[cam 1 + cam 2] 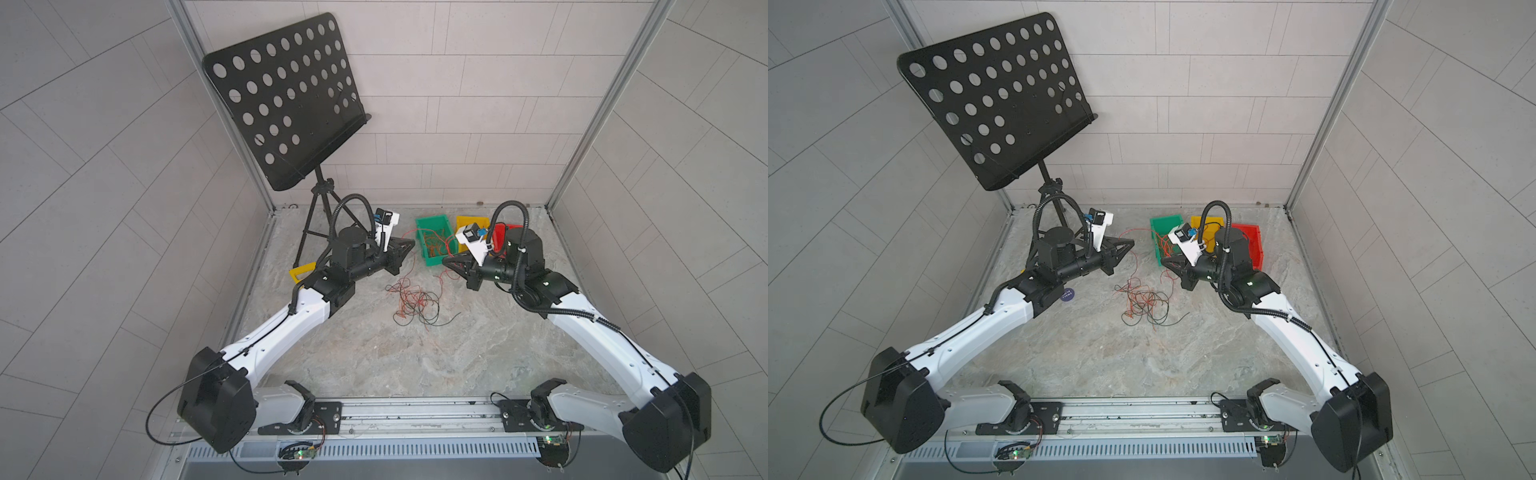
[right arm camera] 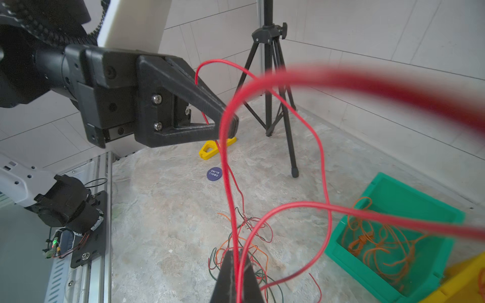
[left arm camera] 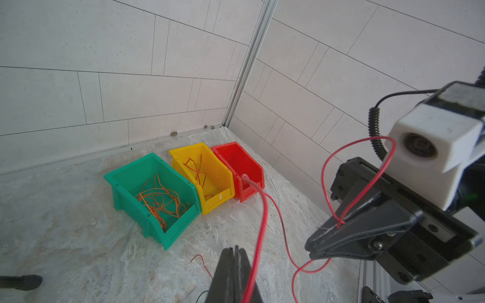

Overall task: Untangle and sort cables by color
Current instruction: Untie the cable.

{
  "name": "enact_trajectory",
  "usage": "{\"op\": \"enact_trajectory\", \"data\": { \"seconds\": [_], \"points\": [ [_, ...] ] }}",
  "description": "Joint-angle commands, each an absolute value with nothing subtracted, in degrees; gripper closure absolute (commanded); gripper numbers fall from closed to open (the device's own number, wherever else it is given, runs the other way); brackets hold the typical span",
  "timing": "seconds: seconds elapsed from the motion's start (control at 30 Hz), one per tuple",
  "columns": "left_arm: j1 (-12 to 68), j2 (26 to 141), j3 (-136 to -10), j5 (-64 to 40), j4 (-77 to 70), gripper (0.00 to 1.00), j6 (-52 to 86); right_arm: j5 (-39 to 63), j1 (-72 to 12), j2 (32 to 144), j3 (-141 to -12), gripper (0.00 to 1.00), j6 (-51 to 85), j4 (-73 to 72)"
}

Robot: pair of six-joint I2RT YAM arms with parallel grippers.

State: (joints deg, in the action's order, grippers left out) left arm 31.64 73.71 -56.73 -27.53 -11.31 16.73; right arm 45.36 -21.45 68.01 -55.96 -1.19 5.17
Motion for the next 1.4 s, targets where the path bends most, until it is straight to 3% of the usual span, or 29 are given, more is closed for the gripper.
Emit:
{"op": "enact_trajectory", "data": {
  "seconds": [0.0,0.37,0.87,1.0,1.17,1.23,1.3,1.37],
  "points": [
    [31.5,73.0,-57.4,-29.3,-12.3,1.0,17.9,49.0,-23.5,71.4,-56.5,1.0,-0.3,-1.4],
    [31.5,72.7,-57.0,-29.9,-12.6,1.0,19.0,48.7,-26.4,80.5,-56.5,0.95,-1.7,-12.3],
    [31.5,72.7,-56.8,-30.1,-12.8,1.0,19.3,48.5,-26.7,85.0,-58.8,0.8,-3.3,-12.2],
    [31.5,72.9,-56.8,-30.2,-13.0,1.0,19.7,49.0,-27.1,86.0,-59.5,0.81,-3.2,-12.4],
    [31.4,72.6,-56.7,-29.8,-12.7,1.0,19.6,49.2,-26.9,84.9,-58.9,0.99,-3.7,-11.4],
    [31.2,72.1,-56.9,-29.6,-12.0,1.0,19.3,48.9,-26.5,83.5,-58.5,1.0,-4.2,-10.0],
    [30.8,70.9,-56.7,-29.2,-11.1,0.89,19.2,48.0,-25.6,81.7,-58.0,1.0,-4.0,-8.5],
    [30.0,69.0,-56.0,-29.2,-10.9,0.7,19.3,46.4,-24.5,79.5,-58.5,1.0,-4.2,-5.7]
  ]
}}
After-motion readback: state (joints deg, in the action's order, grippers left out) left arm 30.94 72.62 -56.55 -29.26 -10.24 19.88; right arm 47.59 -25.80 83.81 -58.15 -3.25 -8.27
